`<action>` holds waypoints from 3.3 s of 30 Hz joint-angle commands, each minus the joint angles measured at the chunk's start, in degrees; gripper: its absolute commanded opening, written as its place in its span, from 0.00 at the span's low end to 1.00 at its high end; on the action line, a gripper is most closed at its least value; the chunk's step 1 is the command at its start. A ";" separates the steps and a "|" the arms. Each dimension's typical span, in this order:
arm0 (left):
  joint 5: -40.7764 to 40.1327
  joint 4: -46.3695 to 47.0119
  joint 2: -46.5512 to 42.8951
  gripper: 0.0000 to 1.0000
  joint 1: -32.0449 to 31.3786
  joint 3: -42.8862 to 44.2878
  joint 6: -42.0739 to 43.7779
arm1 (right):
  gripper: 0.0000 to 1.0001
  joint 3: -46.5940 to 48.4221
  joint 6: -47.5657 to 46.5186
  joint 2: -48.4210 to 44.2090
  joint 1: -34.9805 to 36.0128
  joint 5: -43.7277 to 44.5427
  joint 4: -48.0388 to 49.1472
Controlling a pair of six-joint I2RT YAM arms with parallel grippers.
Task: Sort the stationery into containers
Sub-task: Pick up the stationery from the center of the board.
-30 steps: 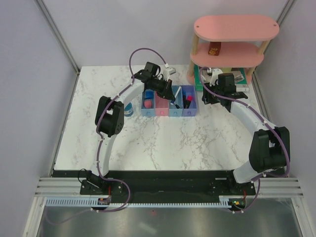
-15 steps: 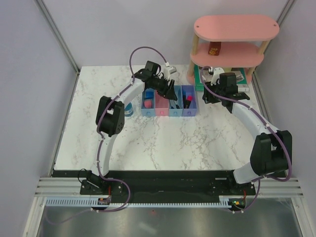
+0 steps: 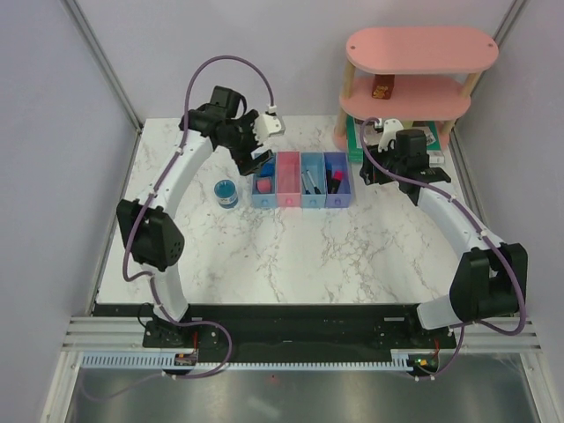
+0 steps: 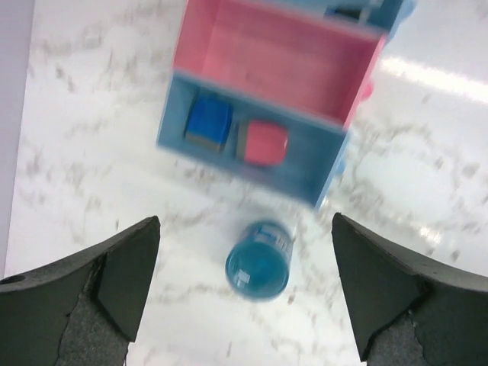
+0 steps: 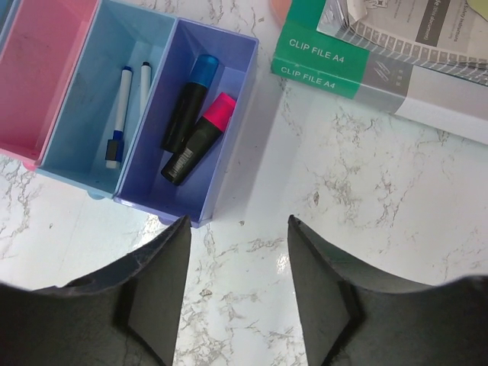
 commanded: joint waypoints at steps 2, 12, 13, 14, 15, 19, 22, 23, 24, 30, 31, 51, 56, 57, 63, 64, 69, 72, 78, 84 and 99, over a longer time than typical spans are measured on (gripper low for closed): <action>-12.95 -7.07 0.30 1.00 6.85 -5.13 14.38 | 0.65 -0.98 -1.38 -2.97 -0.14 -2.32 1.33; -14.81 -5.14 6.80 1.00 9.85 -8.03 19.75 | 0.92 -3.09 -4.90 -6.49 -0.23 -0.92 0.01; -14.54 -5.14 7.68 1.00 9.85 -7.68 19.67 | 0.95 -3.35 -5.16 -6.58 -0.23 -0.74 0.01; -14.45 -5.05 8.21 1.00 9.85 -7.50 19.75 | 0.97 -3.44 -5.34 -6.58 -0.23 -0.65 -0.08; -14.54 -5.14 8.65 1.00 9.85 -7.33 19.75 | 0.98 -3.70 -5.60 -6.67 -0.23 -0.57 -0.08; -14.89 -4.96 9.45 1.00 9.77 -7.59 21.24 | 0.98 -3.62 -5.69 -6.32 -0.23 -0.48 0.01; -14.98 -5.58 9.01 1.00 9.77 -9.34 23.61 | 0.98 -3.18 -5.69 -5.88 -0.23 -0.30 -0.08; -15.16 -5.66 9.01 1.00 9.77 -9.52 23.79 | 0.98 -3.09 -5.60 -5.70 -0.14 -0.22 0.01; -14.90 -6.88 9.09 1.00 9.77 -9.52 23.88 | 0.98 -2.92 -5.51 -5.35 -0.23 -0.30 0.01; -12.08 -10.76 7.51 1.00 9.77 -9.44 24.94 | 0.98 -2.65 -5.25 -4.82 -0.23 -0.04 0.01; -11.82 -11.28 7.16 1.00 9.77 -9.35 25.20 | 0.98 -2.65 -5.25 -4.73 -0.14 -0.04 0.10; -9.71 -13.31 11.55 1.00 8.80 -5.39 23.62 | 0.98 -1.95 -4.63 -4.38 -0.14 -0.39 0.10; -10.58 -12.44 12.96 1.00 8.71 -5.66 23.36 | 0.98 -2.56 -5.07 -4.56 -0.14 -0.04 0.01; -10.67 -11.91 13.22 1.00 8.71 -5.74 23.36 | 0.98 -2.48 -4.99 -4.47 -0.14 -0.13 0.01; -11.99 -11.20 14.28 0.90 8.36 -5.75 23.36 | 0.98 -2.48 -4.46 -4.38 -0.23 -0.65 0.10; -12.52 -11.20 14.71 0.84 8.19 -5.83 23.44 | 0.98 -2.39 -4.46 -4.47 -0.23 -0.65 0.01; -14.19 -11.29 15.60 0.02 7.66 -5.92 22.66 | 0.98 -2.48 -4.46 -4.64 -0.14 -0.91 0.01; -13.84 -11.55 14.72 0.02 7.74 -6.18 21.34 | 0.98 -2.48 -4.37 -4.56 -0.23 -2.14 0.01; -8.66 -12.26 7.44 0.02 7.48 -6.10 18.88 | 0.98 -0.99 -4.11 -3.77 -0.23 -7.32 -1.48; 1.62 -11.91 -5.38 0.02 5.99 -5.74 14.13 | 0.98 2.43 -3.32 -0.27 -0.14 -27.34 -3.59; 22.81 34.75 -39.24 0.02 -2.09 -33.41 -9.14 | 0.98 27.20 -3.84 22.77 1.97 -78.26 -15.79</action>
